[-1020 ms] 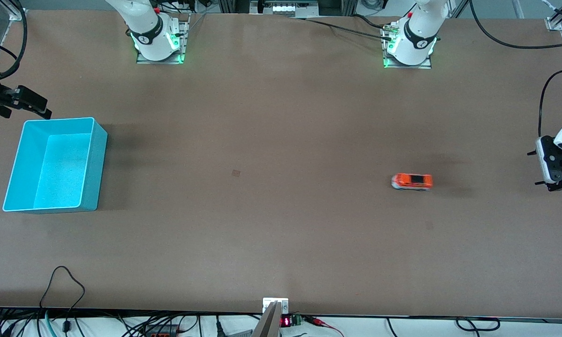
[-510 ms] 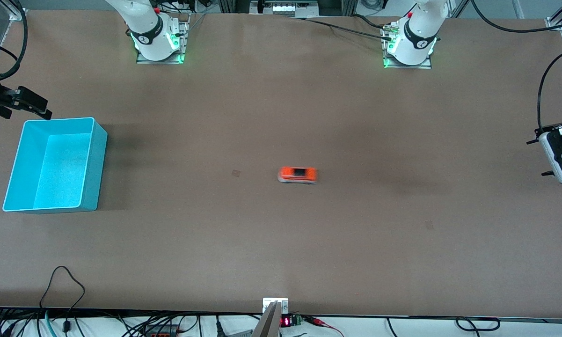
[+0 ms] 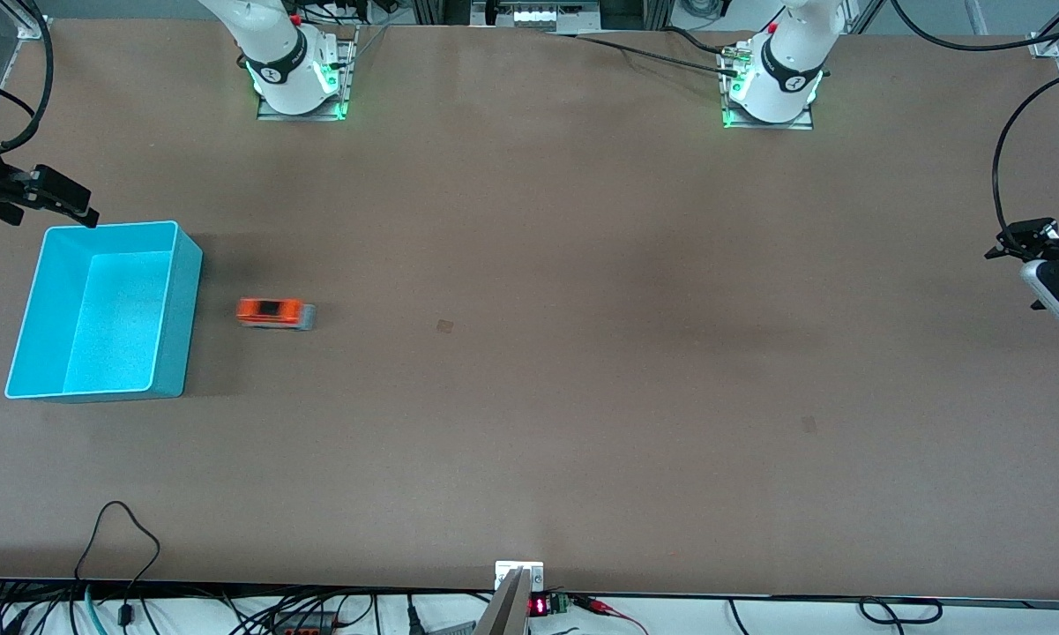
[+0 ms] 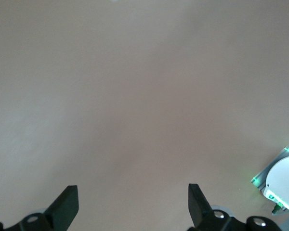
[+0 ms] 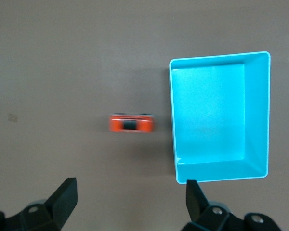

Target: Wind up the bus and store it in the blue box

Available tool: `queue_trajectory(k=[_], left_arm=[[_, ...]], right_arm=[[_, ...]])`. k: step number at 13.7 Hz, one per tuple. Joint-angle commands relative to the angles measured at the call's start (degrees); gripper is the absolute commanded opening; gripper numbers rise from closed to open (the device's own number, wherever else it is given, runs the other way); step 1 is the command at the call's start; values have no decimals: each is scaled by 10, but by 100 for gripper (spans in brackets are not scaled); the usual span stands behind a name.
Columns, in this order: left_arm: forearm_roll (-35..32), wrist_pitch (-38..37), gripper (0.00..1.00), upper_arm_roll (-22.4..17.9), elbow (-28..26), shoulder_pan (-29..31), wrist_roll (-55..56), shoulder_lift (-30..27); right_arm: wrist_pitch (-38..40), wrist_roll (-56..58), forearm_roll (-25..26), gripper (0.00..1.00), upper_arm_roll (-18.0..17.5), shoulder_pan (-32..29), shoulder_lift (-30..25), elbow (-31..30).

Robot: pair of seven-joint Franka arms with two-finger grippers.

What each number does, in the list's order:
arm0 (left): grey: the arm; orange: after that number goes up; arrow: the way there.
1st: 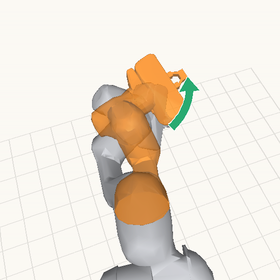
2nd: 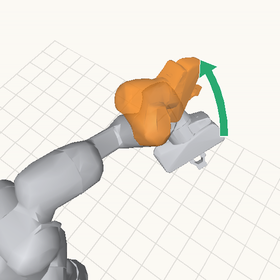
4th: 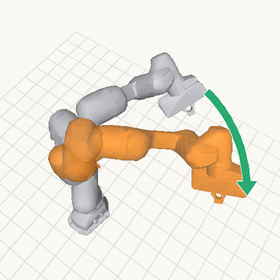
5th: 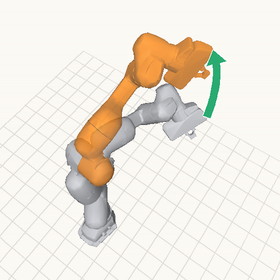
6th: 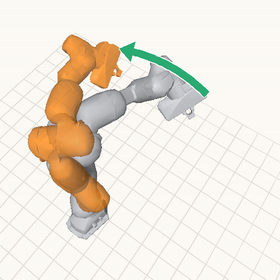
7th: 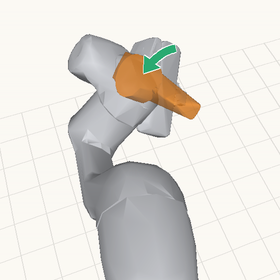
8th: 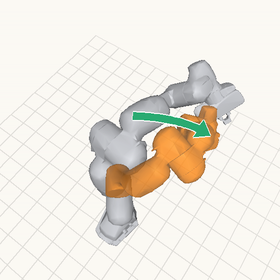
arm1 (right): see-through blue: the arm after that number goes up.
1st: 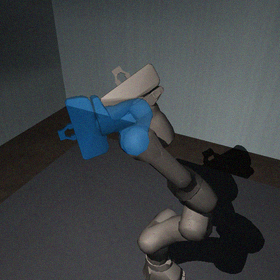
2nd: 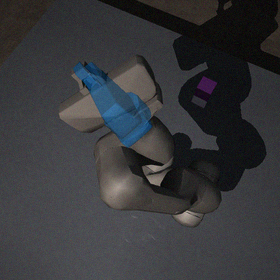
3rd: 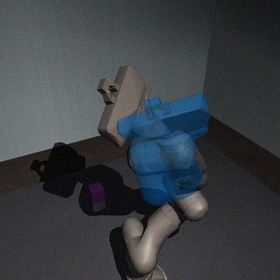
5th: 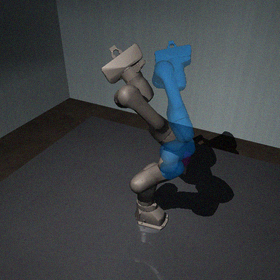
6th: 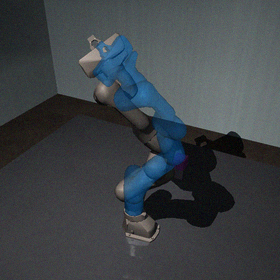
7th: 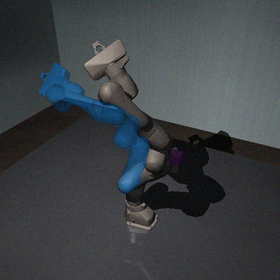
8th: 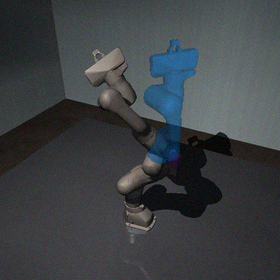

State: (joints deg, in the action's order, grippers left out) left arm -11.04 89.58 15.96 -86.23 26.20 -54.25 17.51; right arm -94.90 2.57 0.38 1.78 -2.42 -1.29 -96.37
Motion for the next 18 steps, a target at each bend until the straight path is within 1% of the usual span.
queue_trajectory(k=[1, 3, 4, 6, 7, 8, 10, 11, 14, 16, 18], left_arm=[[-38, -20, 100, 27, 22, -9, 108, -8], [-36, -28, 100, 57, 26, -9, 204, -13], [-30, -33, 100, 68, 40, -9, 235, -13], [-28, -32, 100, 90, 48, -9, 265, -14], [-9, -28, 100, 91, 50, -8, 288, -14], [26, -25, 100, 87, 53, -8, 345, -13], [31, -20, 100, 90, 56, -9, 483, -10], [30, -18, 100, 90, 61, -14, 511, -9], [37, -15, 100, 92, 66, -21, 521, -11], [37, -17, 100, 96, 67, -21, 521, -15], [36, -16, 100, 108, 68, -21, 521, -15]], right_arm=[[0, 8, -1, 100, -1, -5, -3, 0], [0, 8, -4, 100, -1, -5, -3, 2], [-1, 4, -6, 100, -2, -5, -2, 7], [-1, 2, -6, 100, -2, -2, 8, 13], [-2, 2, -6, 100, -2, -1, 14, 14], [-3, 4, -4, 100, -2, 0, 23, 14], [1, 2, -6, 100, -5, 0, 30, 15], [-2, 5, -4, 100, -6, 0, 34, 15], [-5, 9, -8, 100, -7, 12, 49, 16], [-6, 9, -7, 100, -6, 35, 67, 17], [-25, 9, -10, 100, -7, 39, 85, 17]])
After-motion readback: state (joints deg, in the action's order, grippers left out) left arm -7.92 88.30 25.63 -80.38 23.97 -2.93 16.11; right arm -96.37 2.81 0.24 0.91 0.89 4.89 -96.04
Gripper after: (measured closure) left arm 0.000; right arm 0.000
